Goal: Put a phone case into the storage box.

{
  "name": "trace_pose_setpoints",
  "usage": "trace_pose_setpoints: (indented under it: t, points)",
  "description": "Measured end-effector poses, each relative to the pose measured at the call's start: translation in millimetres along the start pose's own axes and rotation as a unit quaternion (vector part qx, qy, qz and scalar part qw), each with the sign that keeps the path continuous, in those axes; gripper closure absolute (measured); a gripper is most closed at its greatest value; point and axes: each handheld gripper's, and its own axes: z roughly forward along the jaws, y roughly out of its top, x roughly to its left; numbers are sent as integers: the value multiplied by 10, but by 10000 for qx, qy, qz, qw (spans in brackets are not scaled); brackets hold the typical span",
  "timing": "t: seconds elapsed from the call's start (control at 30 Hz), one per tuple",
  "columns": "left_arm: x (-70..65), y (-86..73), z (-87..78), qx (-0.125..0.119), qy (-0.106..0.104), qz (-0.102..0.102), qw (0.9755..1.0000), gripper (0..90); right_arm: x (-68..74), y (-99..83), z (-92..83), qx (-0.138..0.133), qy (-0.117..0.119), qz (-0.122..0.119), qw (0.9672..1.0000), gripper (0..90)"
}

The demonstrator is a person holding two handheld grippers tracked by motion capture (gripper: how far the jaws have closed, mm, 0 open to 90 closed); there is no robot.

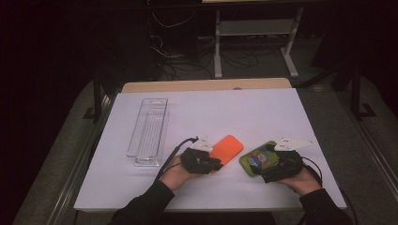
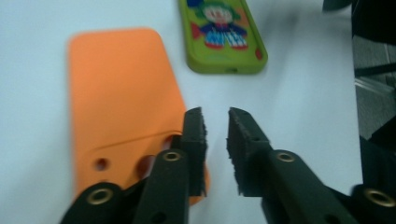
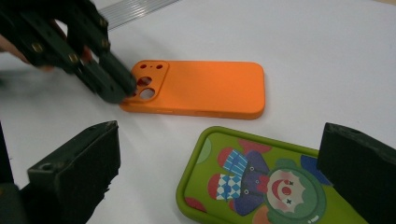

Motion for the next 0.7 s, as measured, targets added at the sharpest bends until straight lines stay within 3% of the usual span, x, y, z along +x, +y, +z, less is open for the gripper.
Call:
trace_pose_setpoints:
  t: [0.1, 0.23, 0.3, 0.33, 0.43, 0.7]
  points:
    - [68, 6, -148, -88, 26, 63, 9999, 657, 1, -1, 1, 6, -2, -2, 10000, 0]
    - [170, -12, -354, -279, 93, -47, 9996, 494, 7, 0, 9, 24, -1, -8, 10000, 0]
    - [213, -16, -448, -361, 168, -39, 9992, 475, 4, 0, 9, 15, -8, -29, 10000, 0]
    - [232, -17, -491, -412, 212, -56, 9989, 407, 2, 1, 9, 6, -7, -39, 10000, 0]
    - [280, -30, -612, -527, 272, -109, 9982, 346, 4, 2, 8, 8, -12, -26, 10000, 0]
    - [355, -87, -735, -626, 390, -227, 9970, 0, 5, 1, 14, 9, -13, -28, 10000, 0]
